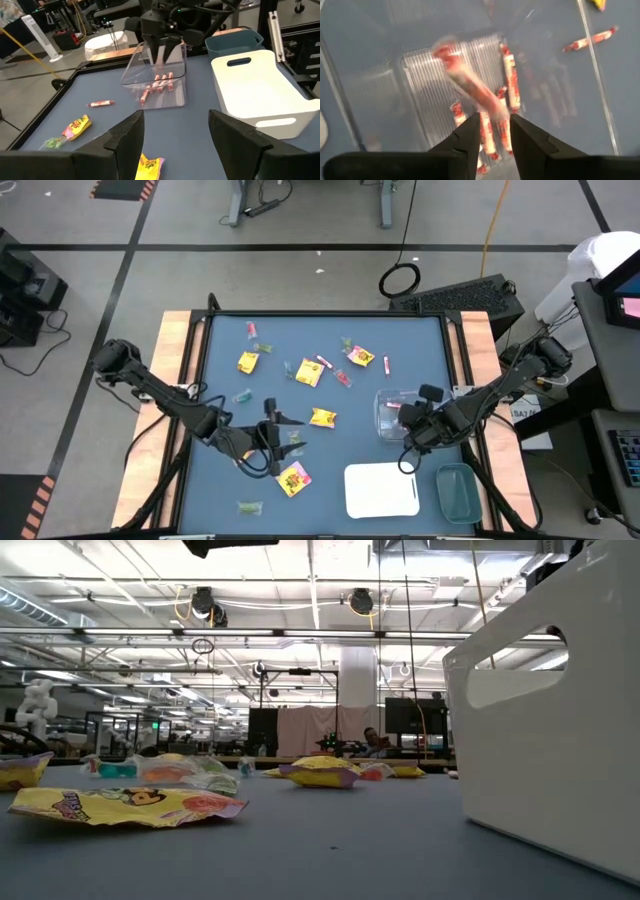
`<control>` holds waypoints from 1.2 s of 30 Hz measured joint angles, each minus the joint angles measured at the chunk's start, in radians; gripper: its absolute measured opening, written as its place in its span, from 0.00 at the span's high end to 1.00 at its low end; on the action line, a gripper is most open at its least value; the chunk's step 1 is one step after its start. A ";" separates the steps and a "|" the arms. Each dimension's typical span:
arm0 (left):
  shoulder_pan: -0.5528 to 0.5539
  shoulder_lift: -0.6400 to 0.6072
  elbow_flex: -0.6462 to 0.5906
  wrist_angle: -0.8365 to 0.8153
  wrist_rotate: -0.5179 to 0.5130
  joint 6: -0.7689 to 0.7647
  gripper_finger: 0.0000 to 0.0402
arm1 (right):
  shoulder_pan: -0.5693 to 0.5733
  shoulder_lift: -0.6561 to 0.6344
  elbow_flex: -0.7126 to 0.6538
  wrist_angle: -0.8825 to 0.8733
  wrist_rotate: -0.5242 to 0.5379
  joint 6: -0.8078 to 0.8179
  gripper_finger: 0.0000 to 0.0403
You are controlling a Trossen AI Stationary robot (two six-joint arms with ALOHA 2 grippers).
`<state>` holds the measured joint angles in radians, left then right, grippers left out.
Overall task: Sort candy
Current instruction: Put the transparent candy roll into the transparent bin
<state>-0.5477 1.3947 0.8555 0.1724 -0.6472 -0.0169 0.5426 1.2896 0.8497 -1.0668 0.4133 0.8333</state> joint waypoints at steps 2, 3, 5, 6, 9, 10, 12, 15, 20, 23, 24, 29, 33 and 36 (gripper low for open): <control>0.003 0.009 0.000 0.000 0.000 -0.002 0.44 | 0.000 0.000 0.000 0.000 -0.011 0.014 0.73; 0.005 0.014 0.000 -0.001 0.000 -0.001 0.44 | 0.000 0.000 0.000 0.000 -0.022 0.016 0.72; 0.011 0.024 0.000 -0.002 0.001 0.012 0.44 | 0.000 0.000 0.000 0.000 -0.039 0.018 0.71; 0.015 0.029 0.000 -0.001 0.001 0.030 0.44 | 0.000 0.000 0.000 0.000 -0.046 0.018 0.70; 0.035 0.043 0.000 -0.002 -0.011 0.099 0.44 | 0.004 -0.001 0.006 0.000 -0.054 0.025 0.70; 0.043 0.044 0.000 -0.001 -0.018 0.121 0.44 | 0.008 -0.004 0.012 0.000 -0.053 0.033 0.70; 0.064 0.045 0.000 0.001 -0.032 0.146 0.44 | 0.019 -0.015 0.028 -0.005 -0.052 0.051 0.70; 0.112 0.045 0.000 0.000 -0.035 0.180 0.44 | 0.039 -0.032 0.062 -0.005 -0.045 0.092 0.70; 0.229 0.045 0.000 -0.002 0.100 0.266 0.44 | 0.104 -0.041 0.127 0.029 0.044 0.175 0.69; 0.315 0.045 0.000 0.001 0.365 0.333 0.44 | 0.154 -0.041 0.137 0.113 0.138 0.172 0.69; 0.344 0.045 0.000 0.002 0.425 0.344 0.44 | 0.170 -0.041 0.137 0.145 0.173 0.163 0.69; 0.491 0.045 0.000 -0.033 0.498 0.435 0.44 | 0.238 -0.037 0.137 0.295 0.333 0.057 0.69; 0.625 0.045 0.000 -0.036 0.616 0.466 0.44 | 0.264 -0.037 0.137 0.396 0.413 -0.039 0.69; 0.695 0.045 0.000 -0.042 0.585 0.413 0.44 | 0.275 -0.032 0.137 0.450 0.454 -0.078 0.69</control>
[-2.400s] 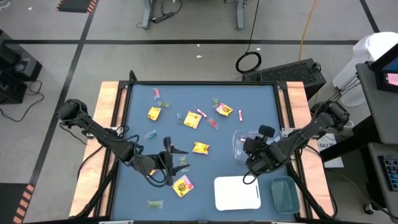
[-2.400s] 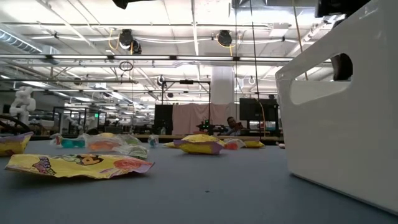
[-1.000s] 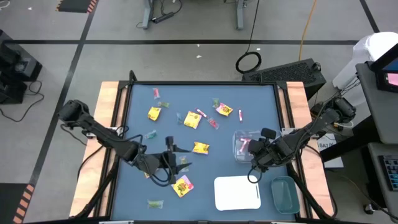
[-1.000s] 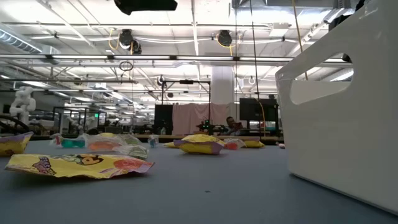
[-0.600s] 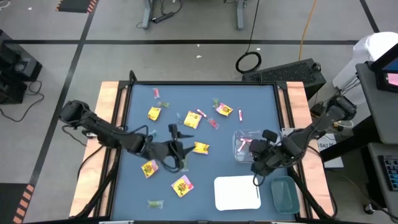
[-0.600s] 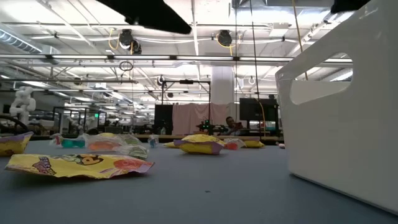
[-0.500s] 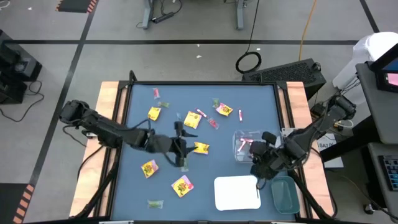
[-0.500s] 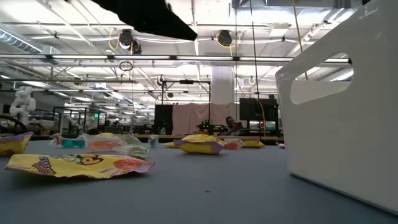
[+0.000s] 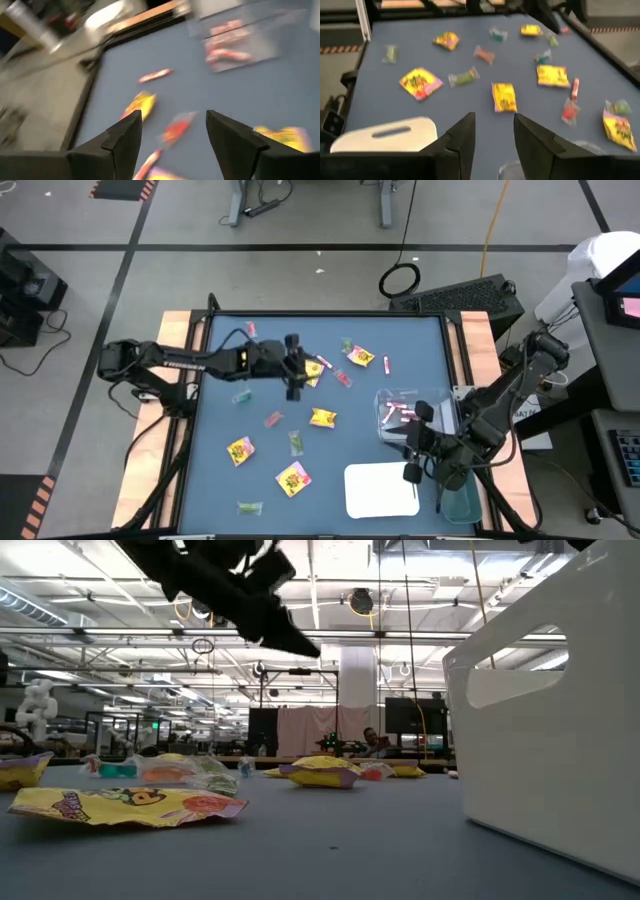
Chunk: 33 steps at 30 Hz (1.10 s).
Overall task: Sort candy
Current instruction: Put the transparent candy roll into the transparent bin
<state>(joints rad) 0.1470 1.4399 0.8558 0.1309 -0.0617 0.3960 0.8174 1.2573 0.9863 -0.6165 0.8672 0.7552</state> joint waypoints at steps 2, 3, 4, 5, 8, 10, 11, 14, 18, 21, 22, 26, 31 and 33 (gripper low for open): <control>0.030 0.000 0.000 -0.040 -0.065 -0.056 0.44 | 0.003 0.011 0.000 0.031 0.019 -0.027 0.69; 0.039 0.000 0.000 -0.068 -0.099 -0.083 0.44 | 0.003 0.019 0.000 0.043 0.027 -0.039 0.69; 0.043 0.000 0.000 -0.097 -0.133 -0.106 0.44 | 0.003 0.027 0.000 0.055 0.031 -0.051 0.69; 0.045 0.000 0.000 -0.120 -0.156 -0.133 0.44 | 0.003 0.036 0.000 0.069 0.035 -0.059 0.69; 0.053 0.022 0.001 -0.131 -0.175 -0.172 0.44 | 0.003 0.064 0.000 0.094 0.053 -0.065 0.69; 0.065 0.038 -0.001 -0.124 -0.156 -0.119 0.44 | 0.002 0.082 0.000 0.106 0.058 -0.065 0.69; 0.073 0.056 -0.001 -0.082 -0.142 -0.088 0.44 | 0.001 0.092 0.000 0.119 0.063 -0.069 0.69; 0.115 0.110 0.000 0.027 -0.044 -0.038 0.44 | 0.000 0.121 0.000 0.148 0.083 -0.085 0.69; 0.194 0.202 0.005 0.142 0.127 -0.024 0.44 | -0.010 0.146 -0.001 0.203 0.081 -0.120 0.69; 0.240 0.265 0.005 0.151 0.179 -0.047 0.44 | -0.015 0.154 -0.001 0.232 0.078 -0.127 0.69; 0.253 0.283 0.004 0.137 0.185 -0.056 0.44 | -0.017 0.156 -0.001 0.248 0.076 -0.129 0.69; 0.280 0.348 0.003 0.133 0.186 -0.074 0.44 | -0.019 0.168 0.000 0.280 0.073 -0.165 0.69; 0.281 0.393 0.003 0.149 0.189 -0.044 0.44 | -0.020 0.170 0.000 0.304 0.077 -0.196 0.69; 0.282 0.400 0.003 0.151 0.189 -0.045 0.44 | -0.020 0.170 0.000 0.304 0.077 -0.196 0.69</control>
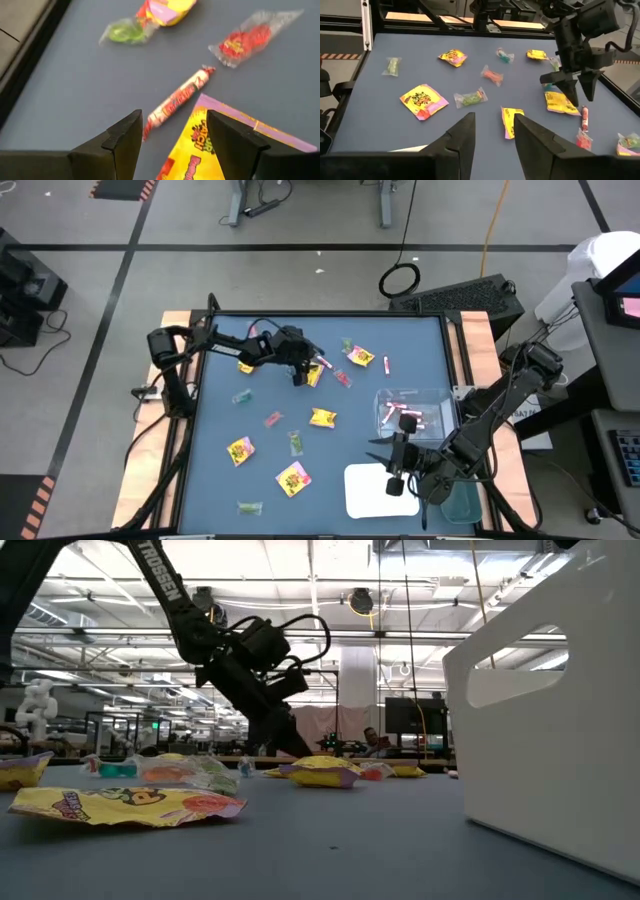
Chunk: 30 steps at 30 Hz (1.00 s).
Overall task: Sort candy
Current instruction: Put the transparent candy roll into the transparent bin
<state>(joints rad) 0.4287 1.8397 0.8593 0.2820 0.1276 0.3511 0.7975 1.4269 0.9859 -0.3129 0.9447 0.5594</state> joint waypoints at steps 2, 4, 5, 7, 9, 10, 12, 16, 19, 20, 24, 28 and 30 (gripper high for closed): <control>0.003 0.000 0.000 -0.003 0.000 -0.008 0.44 | 0.000 0.000 0.000 -0.004 0.000 -0.005 0.69; 0.004 0.000 0.000 0.001 0.000 -0.025 0.44 | 0.000 0.000 0.000 -0.005 0.000 -0.015 0.69; 0.004 0.000 0.000 0.001 0.000 -0.028 0.44 | -0.001 0.000 0.000 -0.004 0.000 -0.023 0.69; 0.003 0.000 0.000 0.007 0.000 -0.029 0.44 | -0.007 0.000 0.000 -0.003 0.000 -0.029 0.69; 0.002 0.000 0.000 0.015 -0.002 -0.029 0.44 | -0.014 0.000 0.000 -0.002 0.000 -0.027 0.69; 0.003 0.000 0.000 0.018 -0.017 -0.031 0.44 | -0.019 0.000 0.000 -0.002 0.000 -0.024 0.69; 0.008 0.000 0.000 0.026 -0.069 -0.058 0.44 | -0.027 0.000 0.000 -0.001 -0.003 -0.011 0.69; 0.023 0.000 0.000 0.020 -0.076 -0.083 0.44 | -0.041 0.000 0.000 0.001 -0.004 0.001 0.69; 0.030 0.013 0.000 0.024 -0.037 -0.074 0.44 | -0.056 0.000 0.000 0.002 -0.004 0.001 0.69; 0.032 0.017 0.000 0.022 -0.018 -0.071 0.44 | -0.061 0.000 0.000 0.002 -0.004 0.001 0.69; 0.040 0.039 0.014 0.027 -0.049 -0.096 0.44 | -0.086 0.000 0.000 0.002 -0.004 -0.002 0.69; 0.044 0.074 0.032 0.024 -0.057 -0.102 0.44 | -0.099 0.000 0.000 0.002 -0.008 -0.002 0.69; 0.039 0.074 0.039 0.020 -0.054 -0.103 0.44 | -0.099 0.000 0.000 0.002 -0.008 -0.002 0.69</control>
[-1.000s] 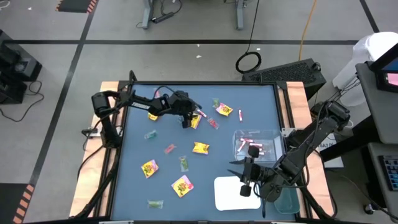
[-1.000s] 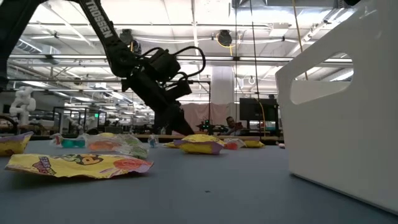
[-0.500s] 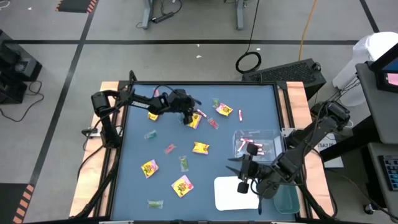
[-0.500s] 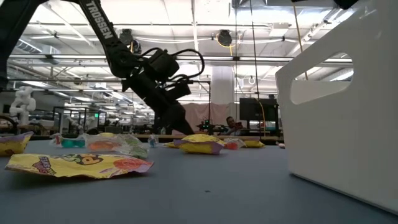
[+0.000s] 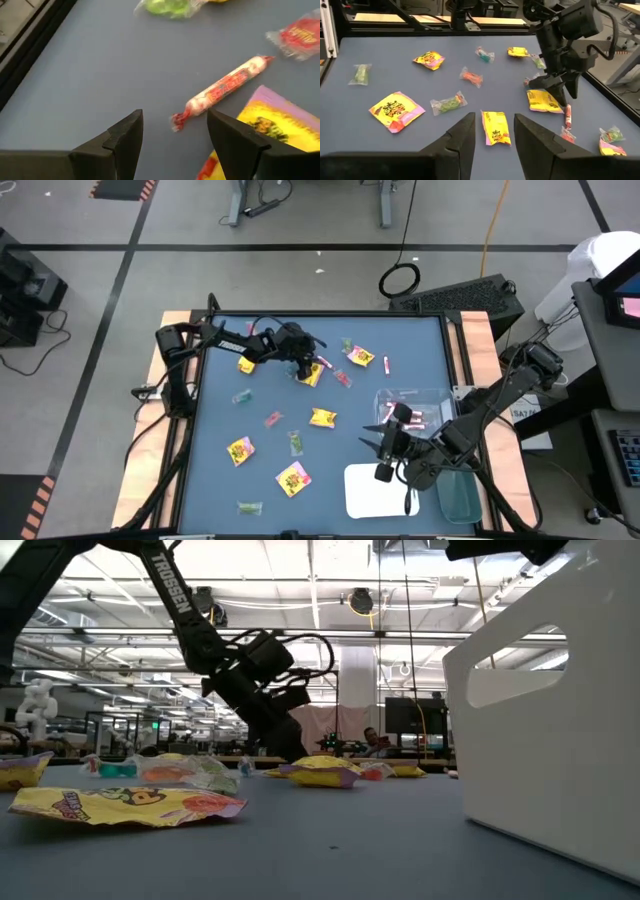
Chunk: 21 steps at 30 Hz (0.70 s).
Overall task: Sort candy
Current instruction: Put the transparent candy roll into the transparent bin
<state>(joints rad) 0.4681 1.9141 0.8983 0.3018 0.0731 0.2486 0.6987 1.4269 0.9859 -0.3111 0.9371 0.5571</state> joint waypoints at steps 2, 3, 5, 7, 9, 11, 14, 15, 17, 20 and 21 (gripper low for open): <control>-0.003 -0.001 0.009 0.009 0.023 0.000 0.44 | 0.001 0.000 0.000 0.000 0.000 0.000 0.69; -0.005 -0.002 0.009 0.008 0.036 0.000 0.44 | 0.002 0.000 0.000 0.000 -0.001 0.000 0.69; -0.010 -0.002 0.011 0.002 0.068 0.000 0.44 | 0.004 0.000 0.000 0.000 -0.001 0.000 0.69; -0.019 -0.002 0.011 0.003 0.112 0.000 0.44 | 0.009 0.000 0.000 0.000 -0.001 -0.001 0.69; -0.031 -0.002 0.011 0.001 0.150 0.005 0.44 | 0.010 0.000 0.000 0.000 -0.001 0.000 0.69; -0.049 -0.002 0.011 -0.007 0.154 0.017 0.44 | 0.010 0.000 0.000 0.000 -0.010 -0.001 0.69; -0.078 -0.002 0.013 -0.007 0.112 0.023 0.44 | 0.010 0.000 0.000 -0.001 -0.027 -0.001 0.69; -0.087 -0.002 0.018 -0.015 0.092 0.031 0.44 | 0.010 0.000 0.000 -0.001 -0.027 -0.001 0.69; -0.098 -0.002 0.044 -0.061 0.061 0.058 0.44 | 0.010 0.000 0.000 -0.001 -0.027 -0.001 0.69; -0.097 -0.002 0.106 -0.170 0.042 0.100 0.44 | 0.010 0.000 0.000 0.000 -0.027 0.000 0.69; -0.090 -0.002 0.126 -0.205 0.042 0.113 0.45 | 0.010 0.000 0.000 0.000 -0.027 0.001 0.69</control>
<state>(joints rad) 0.3779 1.9121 1.0243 0.0973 0.1146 0.3618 0.7090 1.4269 0.9859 -0.3115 0.9102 0.5582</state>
